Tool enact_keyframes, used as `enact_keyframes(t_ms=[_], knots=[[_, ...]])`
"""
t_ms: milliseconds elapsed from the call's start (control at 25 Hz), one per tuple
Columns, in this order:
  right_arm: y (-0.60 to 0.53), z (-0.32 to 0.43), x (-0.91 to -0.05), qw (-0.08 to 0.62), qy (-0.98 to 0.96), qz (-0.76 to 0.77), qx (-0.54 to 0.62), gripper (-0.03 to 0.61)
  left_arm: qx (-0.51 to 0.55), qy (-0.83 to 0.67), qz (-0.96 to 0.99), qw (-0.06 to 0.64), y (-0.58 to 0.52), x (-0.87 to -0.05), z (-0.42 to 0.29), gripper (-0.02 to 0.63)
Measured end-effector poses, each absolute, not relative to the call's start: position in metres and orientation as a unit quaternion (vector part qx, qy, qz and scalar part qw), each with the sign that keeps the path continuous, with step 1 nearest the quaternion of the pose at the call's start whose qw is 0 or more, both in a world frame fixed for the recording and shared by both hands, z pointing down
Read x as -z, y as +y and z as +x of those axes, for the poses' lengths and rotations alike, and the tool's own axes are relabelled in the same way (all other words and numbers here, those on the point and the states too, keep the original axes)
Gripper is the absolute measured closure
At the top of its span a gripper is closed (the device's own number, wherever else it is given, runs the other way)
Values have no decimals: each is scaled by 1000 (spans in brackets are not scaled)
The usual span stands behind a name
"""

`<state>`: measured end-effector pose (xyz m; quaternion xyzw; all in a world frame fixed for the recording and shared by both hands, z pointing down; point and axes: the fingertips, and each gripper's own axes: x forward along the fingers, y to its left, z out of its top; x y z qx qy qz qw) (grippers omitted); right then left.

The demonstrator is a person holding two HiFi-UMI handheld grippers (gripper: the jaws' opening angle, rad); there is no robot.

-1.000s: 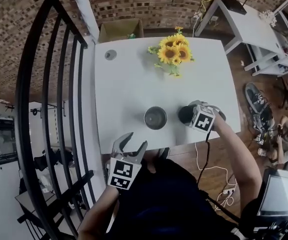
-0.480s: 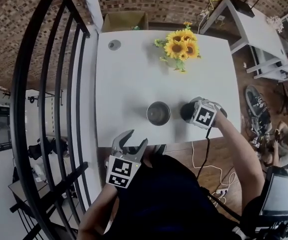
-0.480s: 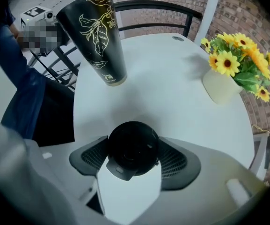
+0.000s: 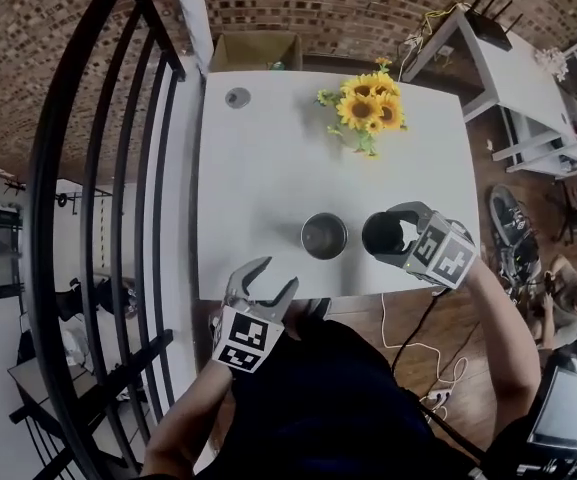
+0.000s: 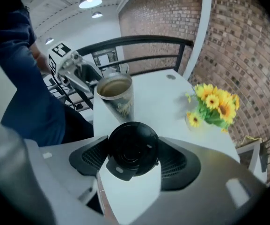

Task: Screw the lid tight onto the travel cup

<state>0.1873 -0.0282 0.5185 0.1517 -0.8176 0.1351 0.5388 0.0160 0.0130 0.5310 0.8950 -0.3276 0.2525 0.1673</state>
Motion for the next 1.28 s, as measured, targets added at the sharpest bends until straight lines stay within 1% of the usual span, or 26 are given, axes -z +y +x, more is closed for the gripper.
enact_keyframes(t_ms=[80,160,280,360,400,560,720,920,960,1040,1160,1280], knots=[[-34,161,-471,514,-838,148,-108,239,-256,-315,901,151,5,-530,21,315],[-40,137,-438,505,-848,137,-80,239,-256,-294,911,137,-2,-531,29,283],[-44,107,-426,522,-845,106,-43,239,-265,-264,923,95,-11,-536,45,242],[-42,88,-432,528,-844,82,-39,239,-281,-246,926,57,-18,-541,53,199],[-42,81,-437,530,-844,72,-39,239,-288,-235,928,42,-21,-544,58,189],[-43,67,-451,548,-835,35,-48,239,-296,-181,938,16,-32,-548,78,183],[-35,61,-467,571,-820,-6,-47,239,-317,-134,938,-32,-37,-554,89,172],[-34,58,-471,601,-798,-35,-12,239,-326,-81,941,-40,-34,-560,105,174],[-36,58,-473,607,-794,-37,-2,238,-325,-83,941,-39,-35,-560,106,179],[-37,58,-475,616,-787,-28,1,238,-316,-99,943,-33,-39,-559,107,215],[-39,57,-472,597,-799,41,-56,238,-298,-135,945,-20,-40,-557,106,218],[-42,55,-470,537,-814,157,-155,238,-282,-183,942,-6,-38,-557,104,219]])
